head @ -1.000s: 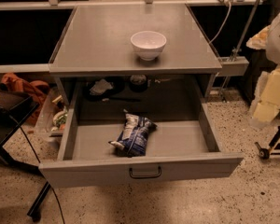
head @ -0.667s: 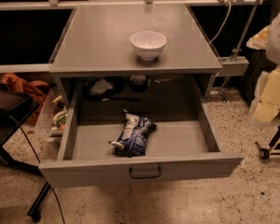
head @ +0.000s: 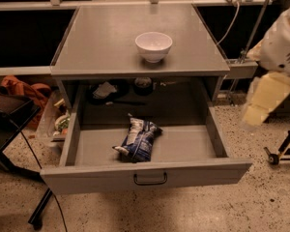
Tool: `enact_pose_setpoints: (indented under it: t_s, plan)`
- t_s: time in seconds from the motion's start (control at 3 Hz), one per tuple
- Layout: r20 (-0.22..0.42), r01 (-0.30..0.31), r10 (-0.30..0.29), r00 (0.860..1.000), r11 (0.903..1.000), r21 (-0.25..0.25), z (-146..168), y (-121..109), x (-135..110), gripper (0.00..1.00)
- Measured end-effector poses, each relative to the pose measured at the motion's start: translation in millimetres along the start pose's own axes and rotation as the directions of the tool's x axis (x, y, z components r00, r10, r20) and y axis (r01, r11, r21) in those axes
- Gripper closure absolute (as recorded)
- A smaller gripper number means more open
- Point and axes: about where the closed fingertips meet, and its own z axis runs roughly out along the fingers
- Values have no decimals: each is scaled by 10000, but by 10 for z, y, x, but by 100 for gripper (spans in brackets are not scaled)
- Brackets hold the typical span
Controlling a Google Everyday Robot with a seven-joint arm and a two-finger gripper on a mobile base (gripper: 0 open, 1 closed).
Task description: Pick blue chip bag from top drawer and place on counter
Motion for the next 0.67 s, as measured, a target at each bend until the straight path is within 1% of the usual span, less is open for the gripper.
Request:
enact_pose_setpoints:
  t_s: [0.33,0.67]
  plan:
    - [316,-1491,1514,9880,9866,-662,478,-11,-157,0]
    - [654,-3145,3233,9440,9420,-1175,966,-12,-416,0]
